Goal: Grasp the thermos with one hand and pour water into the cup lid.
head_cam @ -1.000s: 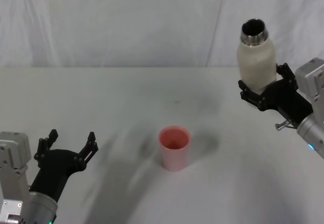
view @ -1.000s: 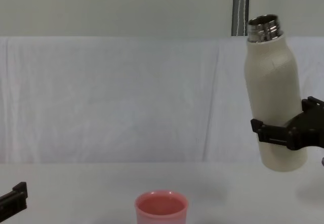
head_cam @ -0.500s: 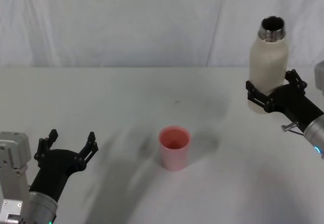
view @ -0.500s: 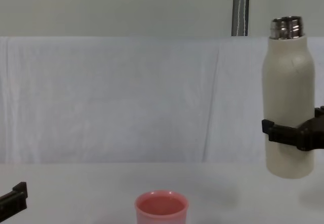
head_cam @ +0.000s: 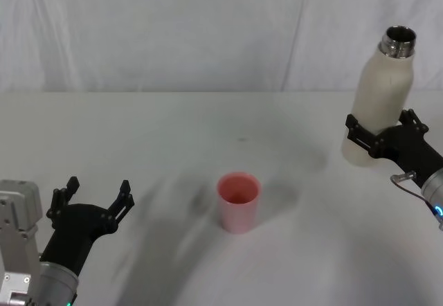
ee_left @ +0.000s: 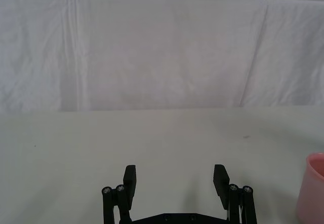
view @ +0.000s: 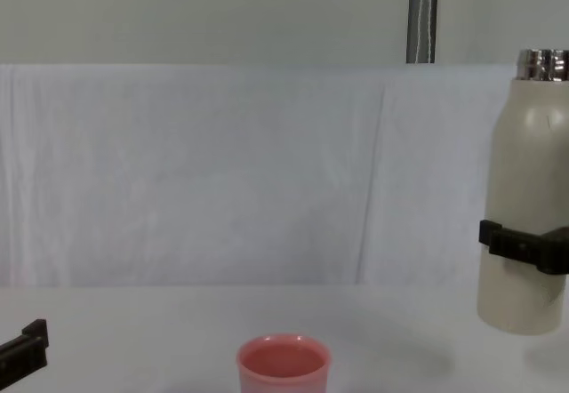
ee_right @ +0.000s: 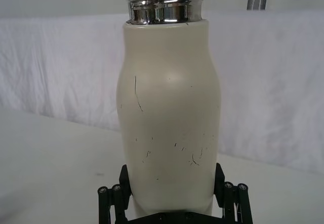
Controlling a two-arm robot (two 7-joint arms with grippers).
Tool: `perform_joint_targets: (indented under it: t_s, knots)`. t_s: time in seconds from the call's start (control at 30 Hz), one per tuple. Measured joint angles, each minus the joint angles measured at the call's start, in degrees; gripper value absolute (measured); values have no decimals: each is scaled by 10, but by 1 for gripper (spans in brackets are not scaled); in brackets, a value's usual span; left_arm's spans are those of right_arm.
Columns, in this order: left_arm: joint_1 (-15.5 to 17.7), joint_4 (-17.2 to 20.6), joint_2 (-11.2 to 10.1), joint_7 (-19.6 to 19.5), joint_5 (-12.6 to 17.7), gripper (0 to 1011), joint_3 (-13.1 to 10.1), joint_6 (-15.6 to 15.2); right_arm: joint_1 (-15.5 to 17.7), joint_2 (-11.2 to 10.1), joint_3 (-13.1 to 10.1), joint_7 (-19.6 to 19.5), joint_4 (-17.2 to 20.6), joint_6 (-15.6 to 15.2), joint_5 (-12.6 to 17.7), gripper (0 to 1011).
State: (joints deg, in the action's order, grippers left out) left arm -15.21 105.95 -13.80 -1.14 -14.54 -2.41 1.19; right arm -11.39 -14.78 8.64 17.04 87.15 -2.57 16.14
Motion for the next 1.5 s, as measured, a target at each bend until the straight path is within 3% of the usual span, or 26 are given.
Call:
perform_joint_targets:
  t_s: [0.6,1.17,1.5]
  knots:
    - [0,0,0,0,0,1001,0,0,-6,0,21,-6,-35,-3,21,959]
    - [0,0,0,0,0,1001,0,0,-51,17,43,-2,-113,33,16,959]
    - [0,0,0,0,0,1001,0,0,-69,25,48,-2,-140,49,9,959]
